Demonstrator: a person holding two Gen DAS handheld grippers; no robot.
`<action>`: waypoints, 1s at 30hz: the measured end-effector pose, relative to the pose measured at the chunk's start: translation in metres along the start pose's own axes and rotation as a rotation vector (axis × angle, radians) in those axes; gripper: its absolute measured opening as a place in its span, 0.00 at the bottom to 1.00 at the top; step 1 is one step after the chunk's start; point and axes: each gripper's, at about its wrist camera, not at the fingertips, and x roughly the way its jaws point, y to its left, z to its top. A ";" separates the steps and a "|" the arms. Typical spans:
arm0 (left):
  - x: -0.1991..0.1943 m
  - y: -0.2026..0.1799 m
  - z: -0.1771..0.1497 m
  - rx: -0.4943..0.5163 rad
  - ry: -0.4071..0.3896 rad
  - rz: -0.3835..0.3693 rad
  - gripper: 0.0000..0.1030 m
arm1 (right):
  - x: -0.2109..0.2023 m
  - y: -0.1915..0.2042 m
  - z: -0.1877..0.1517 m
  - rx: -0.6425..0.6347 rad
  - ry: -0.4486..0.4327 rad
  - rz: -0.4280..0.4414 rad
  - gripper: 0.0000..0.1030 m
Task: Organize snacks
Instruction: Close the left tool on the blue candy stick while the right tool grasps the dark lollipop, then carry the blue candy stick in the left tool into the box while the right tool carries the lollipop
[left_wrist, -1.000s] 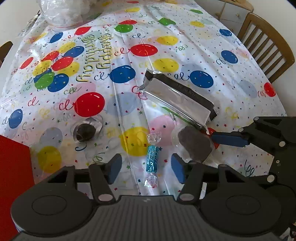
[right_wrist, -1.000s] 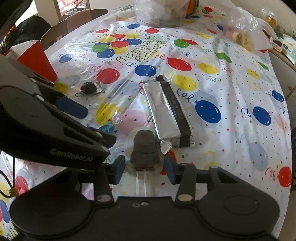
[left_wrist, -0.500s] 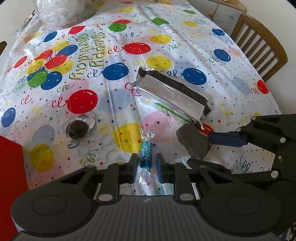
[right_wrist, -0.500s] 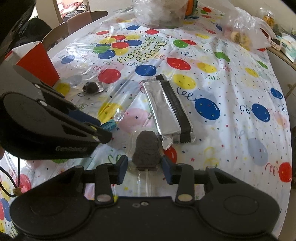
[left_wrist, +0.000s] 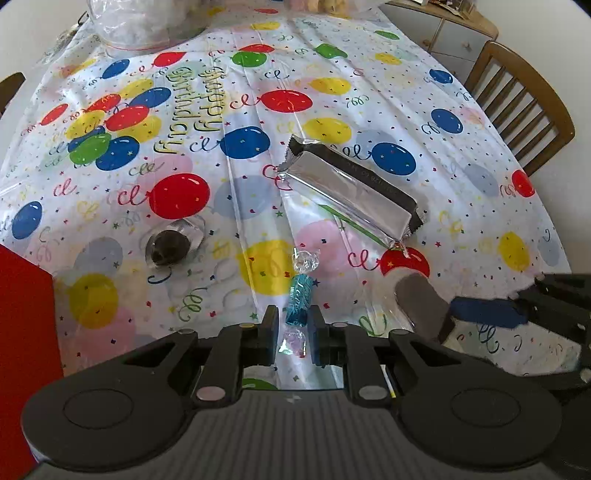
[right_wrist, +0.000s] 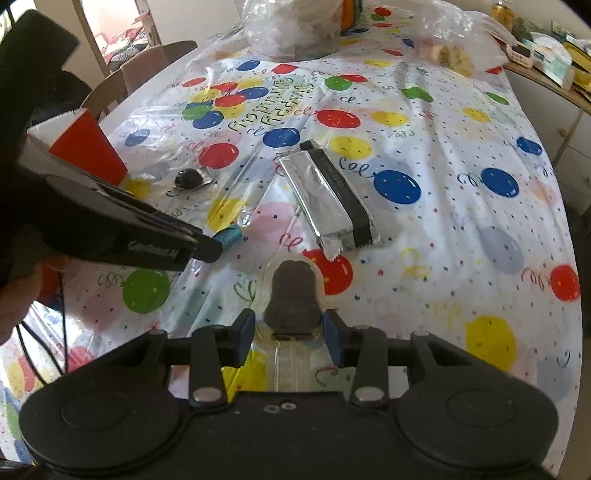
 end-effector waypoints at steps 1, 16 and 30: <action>0.001 -0.001 0.001 -0.002 0.006 -0.002 0.16 | -0.002 -0.001 -0.001 0.007 -0.003 0.003 0.37; 0.014 -0.012 0.013 -0.015 0.012 0.019 0.13 | -0.022 -0.019 -0.020 0.112 -0.034 0.021 0.37; -0.003 0.007 0.000 -0.098 0.003 -0.003 0.11 | -0.033 -0.014 -0.021 0.137 -0.053 0.021 0.37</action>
